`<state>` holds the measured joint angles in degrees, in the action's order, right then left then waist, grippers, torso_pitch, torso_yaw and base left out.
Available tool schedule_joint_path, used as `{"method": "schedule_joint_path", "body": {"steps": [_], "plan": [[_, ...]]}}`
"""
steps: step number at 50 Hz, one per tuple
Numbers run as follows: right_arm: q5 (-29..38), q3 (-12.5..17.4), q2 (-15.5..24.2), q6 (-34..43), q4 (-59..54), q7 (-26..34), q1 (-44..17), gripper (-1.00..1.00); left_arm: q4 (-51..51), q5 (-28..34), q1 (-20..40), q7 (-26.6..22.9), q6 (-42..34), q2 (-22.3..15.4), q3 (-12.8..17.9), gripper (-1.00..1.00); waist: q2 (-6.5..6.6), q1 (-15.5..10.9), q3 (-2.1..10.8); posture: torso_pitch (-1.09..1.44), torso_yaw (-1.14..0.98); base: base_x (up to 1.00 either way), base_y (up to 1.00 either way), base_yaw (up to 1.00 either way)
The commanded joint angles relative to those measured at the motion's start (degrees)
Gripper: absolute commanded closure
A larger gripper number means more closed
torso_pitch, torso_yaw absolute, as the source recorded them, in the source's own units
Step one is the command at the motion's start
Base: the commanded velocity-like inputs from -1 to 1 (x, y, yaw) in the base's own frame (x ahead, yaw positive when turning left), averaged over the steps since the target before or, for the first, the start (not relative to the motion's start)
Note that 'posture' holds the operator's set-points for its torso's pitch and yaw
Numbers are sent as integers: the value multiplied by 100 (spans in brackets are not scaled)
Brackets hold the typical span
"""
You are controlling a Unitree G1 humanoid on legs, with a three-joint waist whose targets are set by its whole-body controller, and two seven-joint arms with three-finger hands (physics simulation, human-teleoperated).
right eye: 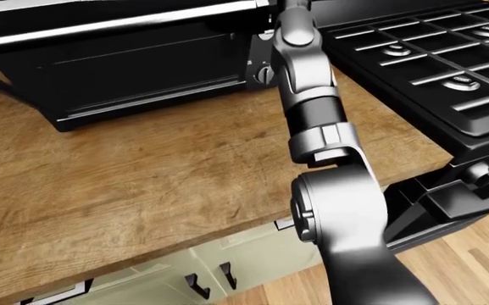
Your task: Close the toaster oven door.
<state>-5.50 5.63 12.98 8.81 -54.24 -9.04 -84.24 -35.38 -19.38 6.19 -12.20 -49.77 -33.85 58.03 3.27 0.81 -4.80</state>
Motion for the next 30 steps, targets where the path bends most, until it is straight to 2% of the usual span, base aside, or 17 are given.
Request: {"method": "schedule_joint_path", "body": {"steps": [1, 3, 10, 15, 20, 30], "plan": [[-37, 88, 108, -322, 374, -83, -412, -100, -278, -30, 67, 21, 62, -58, 56, -100, 40, 17, 204, 0, 0, 0, 0, 0], [-30, 91, 130, -343, 331, -74, -442, -100, -477, -82, 30, -1, -44, 42, 108, -100, 28, 12, 207, 0, 0, 0, 0, 0], [-50, 99, 141, -333, 315, -71, -459, -100, -894, -434, 176, 37, -588, -17, 296, -100, 11, 9, 198, 0, 0, 0, 0, 0], [-27, 100, 181, -333, 255, -40, -525, -100, -1480, -804, 96, 51, -960, 213, 407, -100, 17, 6, 194, 0, 0, 0, 0, 0], [-7, 115, 245, -351, 181, -14, -585, -100, -1629, -1068, 131, 69, -1194, 149, 629, -100, 15, 3, 183, 0, 0, 0, 0, 0], [3, 134, 281, -406, 115, -9, -590, -100, -2216, -1582, -85, 196, -1468, 522, 738, -100, -14, -13, 171, 0, 0, 0, 0, 0]]}}
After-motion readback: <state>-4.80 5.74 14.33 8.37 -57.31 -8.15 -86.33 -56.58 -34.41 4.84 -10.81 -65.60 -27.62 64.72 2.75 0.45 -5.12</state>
